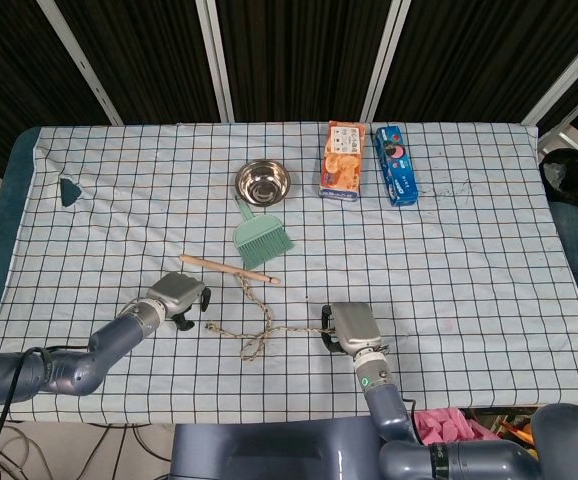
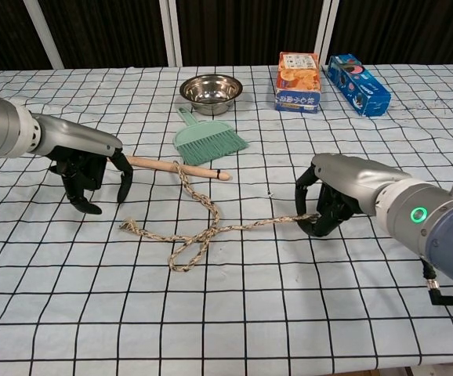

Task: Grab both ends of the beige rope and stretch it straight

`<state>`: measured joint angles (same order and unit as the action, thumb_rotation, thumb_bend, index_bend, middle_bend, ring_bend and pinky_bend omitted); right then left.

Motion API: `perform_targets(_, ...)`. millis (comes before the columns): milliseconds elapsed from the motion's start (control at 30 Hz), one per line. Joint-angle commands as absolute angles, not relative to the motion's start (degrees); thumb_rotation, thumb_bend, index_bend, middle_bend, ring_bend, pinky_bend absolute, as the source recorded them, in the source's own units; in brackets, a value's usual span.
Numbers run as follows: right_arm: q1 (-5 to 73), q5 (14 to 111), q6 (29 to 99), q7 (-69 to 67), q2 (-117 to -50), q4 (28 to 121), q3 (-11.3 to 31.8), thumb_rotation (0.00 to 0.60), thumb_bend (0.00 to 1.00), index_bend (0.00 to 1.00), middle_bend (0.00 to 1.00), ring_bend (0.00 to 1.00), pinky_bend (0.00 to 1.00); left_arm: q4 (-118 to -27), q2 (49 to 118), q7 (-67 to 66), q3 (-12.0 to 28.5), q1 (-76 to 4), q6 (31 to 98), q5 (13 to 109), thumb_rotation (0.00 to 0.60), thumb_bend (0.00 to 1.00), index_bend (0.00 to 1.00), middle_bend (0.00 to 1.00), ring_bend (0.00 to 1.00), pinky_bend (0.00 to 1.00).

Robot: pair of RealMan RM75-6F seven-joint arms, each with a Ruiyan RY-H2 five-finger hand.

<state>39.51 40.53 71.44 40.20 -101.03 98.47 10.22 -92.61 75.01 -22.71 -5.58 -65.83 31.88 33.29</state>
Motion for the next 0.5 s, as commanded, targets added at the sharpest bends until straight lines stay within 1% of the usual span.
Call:
perform_targets(33,39.5,41.0,71.5,40.2,-101.0,98.7,10.1,0.600,0.39,0.62,1.00,1.00,1.00,-92.6,75.2,-21.6,-5.0,-65.6,31.7,34.4,0.600,0.20,0.40,1.00,0.98,0.86)
perform_targets(233,39.4,41.3,71.6,40.2,-101.3,98.3,10.1,0.600,0.39,0.62,1.00,1.00,1.00,-92.8,75.6,-21.2,-5.1,-65.3,33.2,36.3,0.600,0.16,0.37,1.00,0.98,0.86)
perform_targets(500,38.7,42.0,72.8,39.2,-101.5,98.6,10.7,0.600,0.39,0.62,1.00,1.00,1.00,-91.6,77.0,-17.9,-4.1,-63.6,33.1,38.2,0.600,0.16,0.39,1.00,0.98,0.86)
